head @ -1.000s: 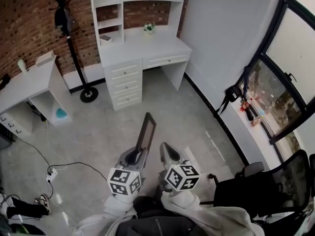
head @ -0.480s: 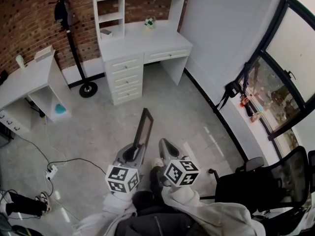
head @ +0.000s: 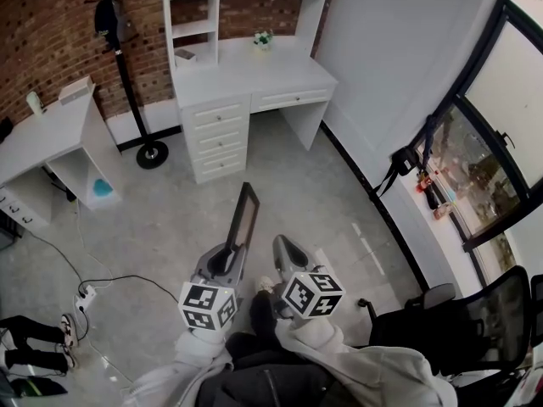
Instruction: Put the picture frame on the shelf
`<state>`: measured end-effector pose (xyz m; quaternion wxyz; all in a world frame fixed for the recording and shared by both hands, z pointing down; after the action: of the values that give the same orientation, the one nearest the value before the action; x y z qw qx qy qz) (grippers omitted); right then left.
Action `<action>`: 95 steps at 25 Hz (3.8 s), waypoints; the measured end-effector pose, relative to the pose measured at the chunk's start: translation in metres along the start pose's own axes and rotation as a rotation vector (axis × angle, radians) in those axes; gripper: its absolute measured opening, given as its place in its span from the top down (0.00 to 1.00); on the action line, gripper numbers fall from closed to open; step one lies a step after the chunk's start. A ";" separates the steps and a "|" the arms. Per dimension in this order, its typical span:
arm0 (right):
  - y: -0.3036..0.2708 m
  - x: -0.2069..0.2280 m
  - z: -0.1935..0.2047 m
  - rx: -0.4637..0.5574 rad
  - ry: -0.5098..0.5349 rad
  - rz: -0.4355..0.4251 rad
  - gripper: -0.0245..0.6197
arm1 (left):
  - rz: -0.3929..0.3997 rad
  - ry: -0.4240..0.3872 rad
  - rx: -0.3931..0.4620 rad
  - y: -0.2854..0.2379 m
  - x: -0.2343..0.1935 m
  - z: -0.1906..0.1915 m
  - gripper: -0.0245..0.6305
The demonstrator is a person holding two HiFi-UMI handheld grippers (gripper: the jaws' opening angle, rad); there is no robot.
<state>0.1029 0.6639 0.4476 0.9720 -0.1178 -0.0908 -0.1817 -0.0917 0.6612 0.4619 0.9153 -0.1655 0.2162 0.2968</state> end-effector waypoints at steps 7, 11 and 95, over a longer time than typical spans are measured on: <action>-0.043 0.030 -0.016 0.003 -0.006 -0.022 0.96 | -0.026 -0.007 0.017 -0.043 -0.014 -0.020 0.85; -0.076 0.048 -0.031 -0.008 -0.008 -0.045 0.96 | -0.039 -0.001 0.027 -0.073 -0.024 -0.035 0.85; -0.494 0.257 -0.133 -0.074 -0.139 -0.135 0.96 | -0.049 0.026 0.036 -0.474 -0.209 -0.208 0.85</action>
<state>0.1714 0.0959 0.4734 0.9439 -0.1597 -0.1588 -0.2414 -0.0149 0.1086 0.4703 0.9223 -0.1581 0.2291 0.2682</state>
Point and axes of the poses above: the fingertips, and each gripper's own axes: y backward along the fingers, x to its right, z out of its underside, the point moved 10 cm from there along y, backward along the fingers, and after that the axes turned 14 degrees about y, right-handed, at the moved point
